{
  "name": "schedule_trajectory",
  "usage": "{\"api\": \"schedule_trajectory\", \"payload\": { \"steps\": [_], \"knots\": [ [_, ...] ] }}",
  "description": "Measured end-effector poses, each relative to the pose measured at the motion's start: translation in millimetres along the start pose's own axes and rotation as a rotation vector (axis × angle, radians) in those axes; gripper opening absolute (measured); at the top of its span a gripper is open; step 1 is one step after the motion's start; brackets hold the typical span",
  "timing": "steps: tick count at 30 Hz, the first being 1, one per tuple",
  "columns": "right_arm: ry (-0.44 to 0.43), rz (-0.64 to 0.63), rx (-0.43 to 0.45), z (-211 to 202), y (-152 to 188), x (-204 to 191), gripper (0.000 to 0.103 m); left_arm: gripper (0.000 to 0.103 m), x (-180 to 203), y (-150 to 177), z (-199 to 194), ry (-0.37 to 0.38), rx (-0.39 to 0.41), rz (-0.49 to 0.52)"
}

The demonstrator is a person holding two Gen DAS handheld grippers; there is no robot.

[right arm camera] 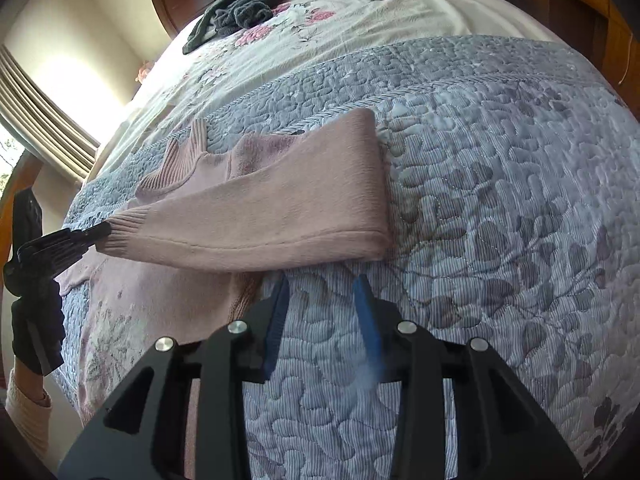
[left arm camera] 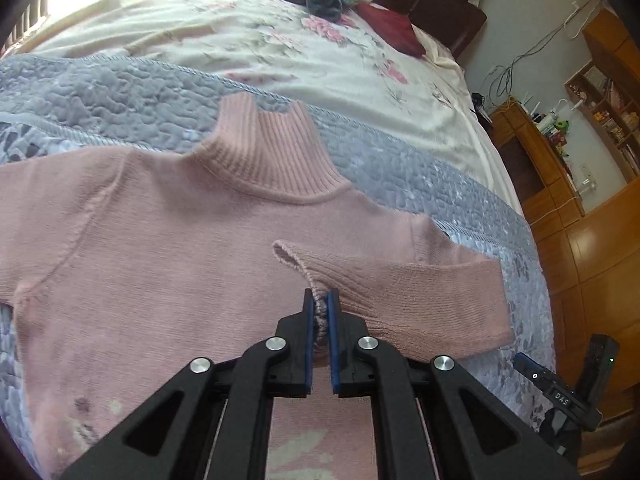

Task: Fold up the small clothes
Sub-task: 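Grasp the sweater side edge with the left gripper and fold it inward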

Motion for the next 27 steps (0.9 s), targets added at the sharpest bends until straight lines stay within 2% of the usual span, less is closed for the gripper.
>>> {"api": "schedule_trajectory", "payload": {
  "steps": [2, 4, 11, 15, 17, 18, 23, 26, 27],
  "knots": [
    [-0.013, 0.018, -0.006, 5.8, -6.0, -2.7, 0.039, 0.006, -28.2, -9.4, -14.6, -0.050, 0.028, -0.008],
    [-0.026, 0.044, -0.022, 15.1, -11.6, -5.6, 0.047, 0.006, -54.8, -17.0, -25.6, -0.100, 0.051, -0.019],
    [-0.075, 0.113, -0.091, 57.5, -27.9, -20.9, 0.049, 0.006, -126.7, -30.0, -49.8, -0.206, 0.097, -0.074],
    [-0.128, 0.142, -0.122, 75.2, -31.0, -31.8, 0.049, 0.006, -152.3, -27.1, -45.9, -0.229, 0.081, -0.093],
    [-0.130, 0.136, -0.141, 82.7, -29.6, -35.9, 0.036, 0.006, -158.1, -20.9, -31.7, -0.246, 0.040, -0.073],
    [-0.112, 0.132, -0.158, 86.5, -27.2, -35.6, 0.024, 0.006, -160.5, -17.6, -24.0, -0.258, 0.020, -0.059],
    [-0.039, 0.100, -0.174, 94.8, -19.8, -32.9, 0.020, 0.007, -177.7, -6.0, 3.4, -0.329, -0.038, -0.037],
    [0.003, 0.064, -0.179, 94.1, -22.1, -38.8, 0.022, 0.008, -181.2, -6.3, 1.5, -0.297, -0.042, -0.065],
    [0.022, 0.052, -0.174, 91.2, -23.8, -41.3, 0.025, 0.009, -180.9, -7.0, -4.2, -0.282, -0.040, -0.081]
  ]
}}
Point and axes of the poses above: each gripper's, at about its wrist camera, not at the fingertips, and z roughly the way its jaws point, x to its right, y to its underside, the point moved 9 cm from there along z, roughly the way its jaws point, and after that the axes turned 3 degrees about -x, right-handed, at the moved point
